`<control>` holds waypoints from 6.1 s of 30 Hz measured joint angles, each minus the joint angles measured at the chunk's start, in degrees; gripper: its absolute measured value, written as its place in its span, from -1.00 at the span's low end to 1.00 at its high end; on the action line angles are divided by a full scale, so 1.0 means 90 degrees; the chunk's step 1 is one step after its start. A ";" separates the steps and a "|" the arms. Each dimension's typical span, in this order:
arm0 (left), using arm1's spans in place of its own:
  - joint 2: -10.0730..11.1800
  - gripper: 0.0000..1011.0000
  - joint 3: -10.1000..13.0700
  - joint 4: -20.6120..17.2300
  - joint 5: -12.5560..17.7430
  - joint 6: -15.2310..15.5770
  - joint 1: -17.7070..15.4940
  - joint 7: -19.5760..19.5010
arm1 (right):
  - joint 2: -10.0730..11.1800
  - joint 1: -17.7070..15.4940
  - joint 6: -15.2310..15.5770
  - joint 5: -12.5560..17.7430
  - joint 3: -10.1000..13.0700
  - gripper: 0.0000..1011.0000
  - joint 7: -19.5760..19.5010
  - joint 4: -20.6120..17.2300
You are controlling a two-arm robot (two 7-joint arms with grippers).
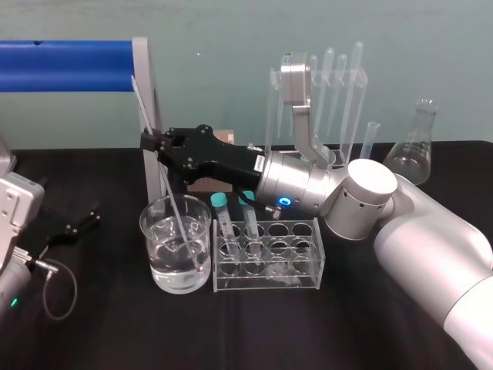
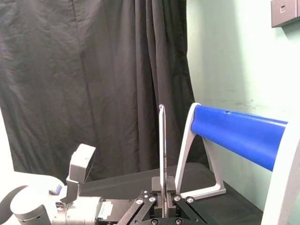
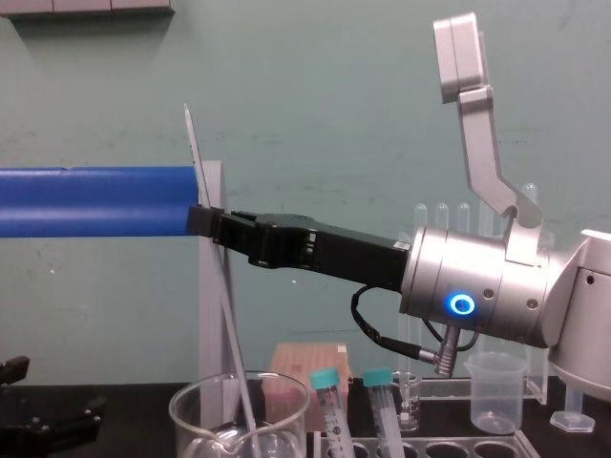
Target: Hold the thermometer with one hand and immerse one end into the beaker, then reinsert it into the test tube rack.
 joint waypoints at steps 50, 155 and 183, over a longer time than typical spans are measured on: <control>0.0000 0.99 0.0000 0.0000 0.0000 0.0000 0.0000 0.0000 | -0.0064 -0.0093 0.0079 -0.0206 0.0178 -0.90 0.0080 -0.0027; 0.0000 0.99 0.0000 0.0000 0.0000 0.0000 0.0000 0.0000 | 0.0027 -0.0149 0.0133 -0.0265 0.0118 -0.90 0.0067 -0.0081; 0.0000 0.99 0.0000 0.0000 0.0000 0.0000 0.0000 0.0000 | 0.0355 0.0466 0.0420 0.0937 0.1259 -0.90 -0.0381 -0.1613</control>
